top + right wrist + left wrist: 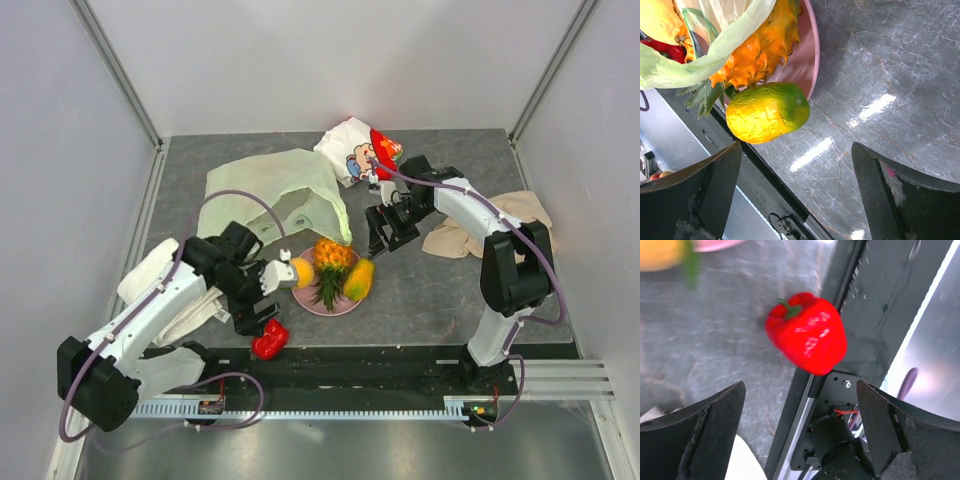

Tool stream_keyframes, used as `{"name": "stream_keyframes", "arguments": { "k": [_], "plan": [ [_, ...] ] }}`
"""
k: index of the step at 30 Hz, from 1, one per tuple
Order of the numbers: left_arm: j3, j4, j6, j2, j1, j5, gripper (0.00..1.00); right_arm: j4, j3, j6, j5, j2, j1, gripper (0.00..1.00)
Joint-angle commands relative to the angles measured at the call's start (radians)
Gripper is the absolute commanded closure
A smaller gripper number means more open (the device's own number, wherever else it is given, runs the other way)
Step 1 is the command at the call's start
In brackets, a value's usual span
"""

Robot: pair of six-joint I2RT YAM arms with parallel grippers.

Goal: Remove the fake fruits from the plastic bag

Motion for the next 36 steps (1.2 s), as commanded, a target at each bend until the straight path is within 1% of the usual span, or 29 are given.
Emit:
{"name": "stream_keyframes", "arguments": {
  "k": [1,2,3,4,5,14,18,21,22,23,24,26,27,28,31,32,33,36],
  "plan": [
    [-0.065,0.101,-0.093,0.005,-0.183,-0.128,0.01,0.010,0.024,-0.005,0.008,-0.027,-0.005,0.02],
    [-0.081,0.125,-0.125,0.015,-0.211,-0.170,0.01,0.009,0.027,-0.005,0.009,-0.025,-0.005,0.02],
    [-0.088,0.130,-0.171,0.026,-0.233,-0.179,0.01,0.009,0.030,-0.005,0.009,-0.024,-0.003,0.02],
    [-0.095,0.136,-0.178,0.031,-0.265,-0.184,0.01,0.007,0.037,-0.003,0.011,-0.022,-0.003,0.02],
    [-0.107,0.165,-0.190,0.028,-0.282,-0.229,0.01,0.007,0.041,-0.002,0.012,-0.021,-0.005,0.02],
    [-0.182,0.300,-0.256,0.069,-0.350,-0.302,0.01,0.009,0.067,0.005,0.015,-0.004,-0.005,0.02],
    [-0.202,0.350,-0.267,0.111,-0.390,-0.309,0.01,0.010,0.070,0.005,0.018,-0.001,-0.006,0.02],
    [-0.200,0.376,-0.271,0.140,-0.397,-0.303,0.01,0.010,0.065,0.005,0.018,-0.001,-0.005,0.02],
    [-0.197,0.386,-0.274,0.160,-0.397,-0.305,0.04,0.010,0.067,0.005,0.018,-0.001,-0.005,0.02],
    [-0.191,0.389,-0.277,0.163,-0.396,-0.305,0.11,0.010,0.068,0.005,0.018,0.001,-0.006,0.02],
    [-0.187,0.390,-0.276,0.163,-0.396,-0.299,0.33,0.010,0.068,0.005,0.020,0.001,-0.005,0.02],
    [-0.165,0.368,-0.273,0.134,-0.396,-0.294,0.66,0.010,0.070,0.002,0.021,-0.001,-0.006,0.02],
    [-0.156,0.350,-0.264,0.122,-0.394,-0.293,0.91,0.009,0.070,0.002,0.021,-0.001,-0.009,0.02],
    [-0.142,0.333,-0.257,0.108,-0.394,-0.291,0.98,0.009,0.070,0.000,0.021,-0.001,-0.008,0.02],
    [-0.108,0.304,-0.212,-0.004,-0.393,-0.244,0.98,0.007,0.067,-0.009,0.020,-0.002,-0.009,0.02],
    [-0.101,0.316,-0.192,-0.062,-0.393,-0.219,0.98,0.005,0.067,-0.012,0.021,-0.001,-0.009,0.02],
    [-0.096,0.345,-0.156,-0.087,-0.393,-0.214,0.98,0.007,0.067,-0.015,0.023,0.001,-0.011,0.02],
    [-0.047,0.402,-0.113,-0.083,-0.393,-0.218,0.98,0.005,0.074,-0.012,0.025,0.005,-0.011,0.02]
  ]
}}
